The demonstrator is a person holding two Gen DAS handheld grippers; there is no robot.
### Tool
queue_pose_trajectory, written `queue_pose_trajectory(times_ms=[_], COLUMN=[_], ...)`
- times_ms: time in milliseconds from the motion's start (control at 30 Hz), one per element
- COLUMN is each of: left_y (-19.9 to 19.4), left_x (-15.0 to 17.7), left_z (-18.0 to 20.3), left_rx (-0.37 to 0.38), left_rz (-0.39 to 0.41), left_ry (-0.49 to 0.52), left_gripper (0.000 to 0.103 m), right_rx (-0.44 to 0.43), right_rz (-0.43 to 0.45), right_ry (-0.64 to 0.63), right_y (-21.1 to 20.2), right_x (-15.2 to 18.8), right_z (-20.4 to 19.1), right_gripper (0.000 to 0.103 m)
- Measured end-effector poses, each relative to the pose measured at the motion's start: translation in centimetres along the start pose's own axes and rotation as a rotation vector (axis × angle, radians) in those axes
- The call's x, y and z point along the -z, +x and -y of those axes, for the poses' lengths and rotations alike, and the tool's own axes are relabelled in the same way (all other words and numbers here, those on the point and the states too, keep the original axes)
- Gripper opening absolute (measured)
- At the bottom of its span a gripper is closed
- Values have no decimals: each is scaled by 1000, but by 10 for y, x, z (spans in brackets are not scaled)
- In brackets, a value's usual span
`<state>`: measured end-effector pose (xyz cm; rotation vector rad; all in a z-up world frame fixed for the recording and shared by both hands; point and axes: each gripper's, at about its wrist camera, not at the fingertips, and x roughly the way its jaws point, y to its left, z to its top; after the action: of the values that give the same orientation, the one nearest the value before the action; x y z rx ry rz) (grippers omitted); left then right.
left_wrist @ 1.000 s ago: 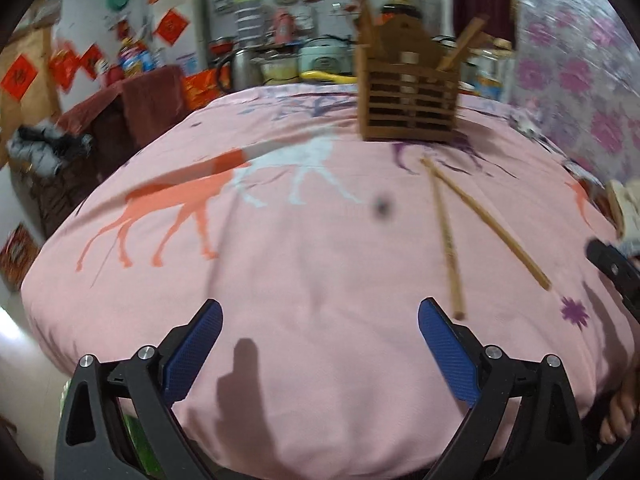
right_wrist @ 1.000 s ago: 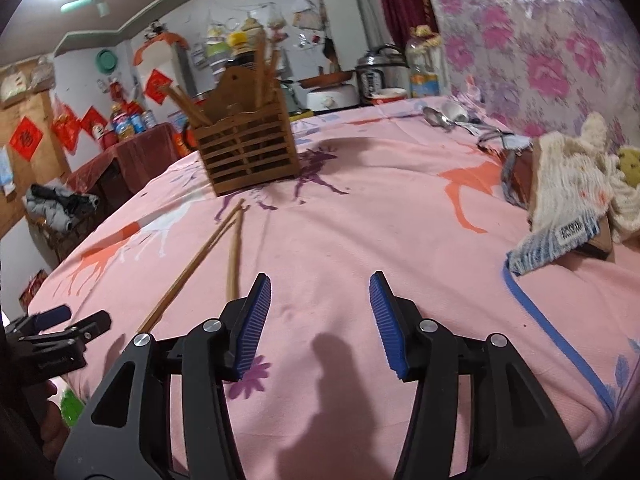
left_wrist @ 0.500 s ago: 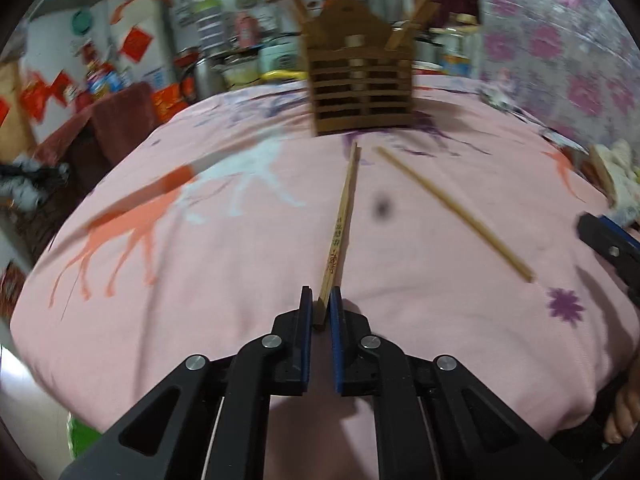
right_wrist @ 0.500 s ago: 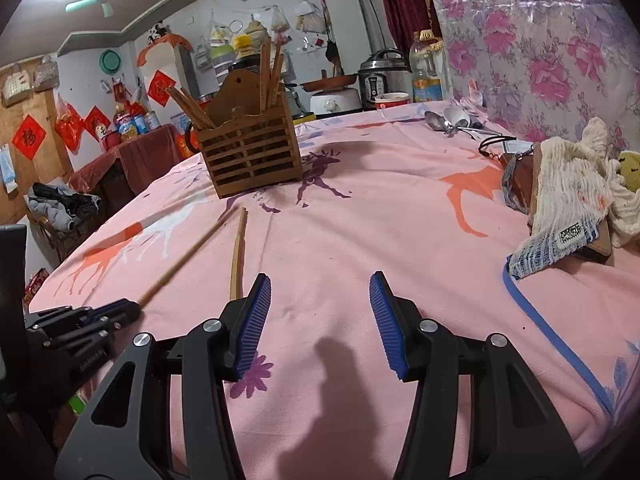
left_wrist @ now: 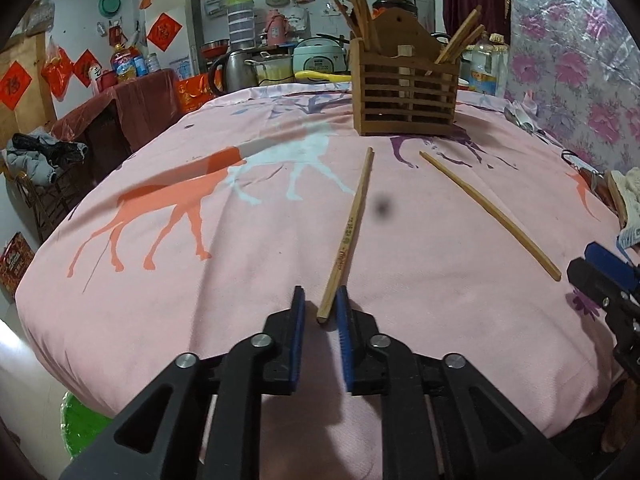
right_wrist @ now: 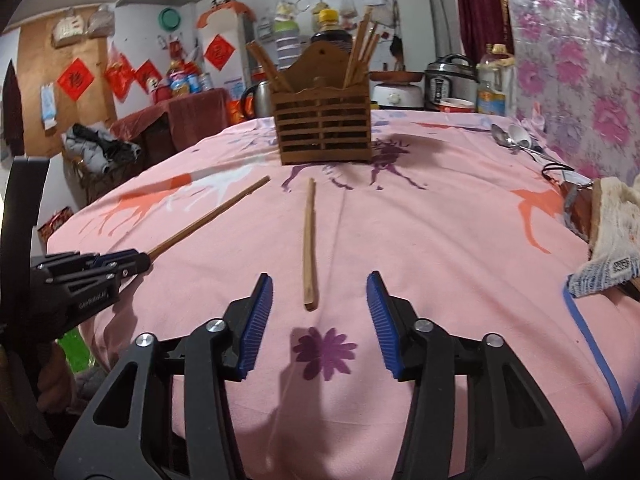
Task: Organize utensils
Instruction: 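Close the left tool on a lone chopstick while the right tool grasps another, then lift both held chopsticks and lower them into the wooden holder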
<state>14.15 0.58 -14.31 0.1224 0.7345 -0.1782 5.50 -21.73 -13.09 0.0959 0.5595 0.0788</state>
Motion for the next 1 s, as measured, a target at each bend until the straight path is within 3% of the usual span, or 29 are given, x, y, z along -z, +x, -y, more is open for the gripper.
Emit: queue_pose_trajectory(times_ms=[233, 433, 567, 633, 700, 867, 1000], left_y=[2, 3, 3, 2, 2, -1, -7], left_x=[-1, -1, -1, -1, -1, 0, 1], left_z=[-5, -5, -5, -5, -4, 2, 11], left_rx=[-6, -7, -4, 7, 18, 64, 89], left_rz=[1, 3, 2, 0, -1, -4, 1], left_ry=[-26, -28, -30, -28, -24, 2, 27], left_gripper=[32, 34, 34, 32, 30, 9, 6], right_rx=[-14, -12, -5, -18, -14, -18, -16], right_rz=[-28, -66, -65, -64, -63, -62, -50], right_ry=[-62, -40, -30, -28, -33, -23, -19], right_y=[11, 25, 26, 26, 26, 24, 20], right_x=[2, 5, 4, 4, 5, 5, 4], right_z=[-12, -9, -7, -7, -8, -7, -6], right_gripper=[32, 27, 14, 7, 6, 6, 6])
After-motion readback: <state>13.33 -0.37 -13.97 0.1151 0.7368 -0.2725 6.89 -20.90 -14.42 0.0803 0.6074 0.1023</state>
